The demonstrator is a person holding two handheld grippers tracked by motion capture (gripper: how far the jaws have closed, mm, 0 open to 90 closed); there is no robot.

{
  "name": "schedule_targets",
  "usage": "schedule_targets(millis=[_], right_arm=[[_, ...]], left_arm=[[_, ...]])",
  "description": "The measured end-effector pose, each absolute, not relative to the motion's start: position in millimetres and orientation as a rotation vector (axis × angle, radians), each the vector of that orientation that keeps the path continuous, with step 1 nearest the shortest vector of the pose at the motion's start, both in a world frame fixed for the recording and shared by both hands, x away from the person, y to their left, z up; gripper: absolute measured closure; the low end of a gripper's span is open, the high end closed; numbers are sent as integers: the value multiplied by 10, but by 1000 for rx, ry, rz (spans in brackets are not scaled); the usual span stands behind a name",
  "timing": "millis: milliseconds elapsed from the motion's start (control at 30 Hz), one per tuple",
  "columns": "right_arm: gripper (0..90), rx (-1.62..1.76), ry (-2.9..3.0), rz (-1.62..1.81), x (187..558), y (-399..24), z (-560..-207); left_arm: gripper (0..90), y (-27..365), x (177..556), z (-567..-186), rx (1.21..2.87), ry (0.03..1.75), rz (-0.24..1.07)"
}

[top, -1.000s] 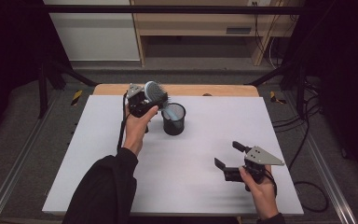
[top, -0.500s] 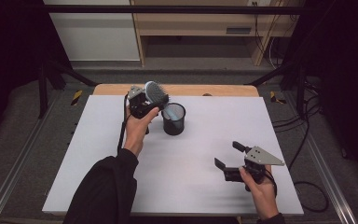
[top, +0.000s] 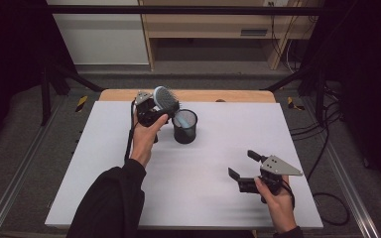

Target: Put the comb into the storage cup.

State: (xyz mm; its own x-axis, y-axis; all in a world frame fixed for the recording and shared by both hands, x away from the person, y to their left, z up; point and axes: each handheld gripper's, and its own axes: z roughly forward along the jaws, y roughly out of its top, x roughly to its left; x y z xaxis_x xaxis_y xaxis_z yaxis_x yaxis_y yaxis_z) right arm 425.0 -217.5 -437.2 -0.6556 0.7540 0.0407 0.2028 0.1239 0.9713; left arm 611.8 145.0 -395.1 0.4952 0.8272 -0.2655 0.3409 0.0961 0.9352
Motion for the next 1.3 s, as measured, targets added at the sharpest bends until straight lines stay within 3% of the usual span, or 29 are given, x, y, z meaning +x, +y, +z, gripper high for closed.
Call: schedule_targets(millis=[1300], right_arm=[[69,918,1947,1555,4247,-2163,-4371]], left_arm=[[35,1520,5992,-3978,1503,1029,520]])
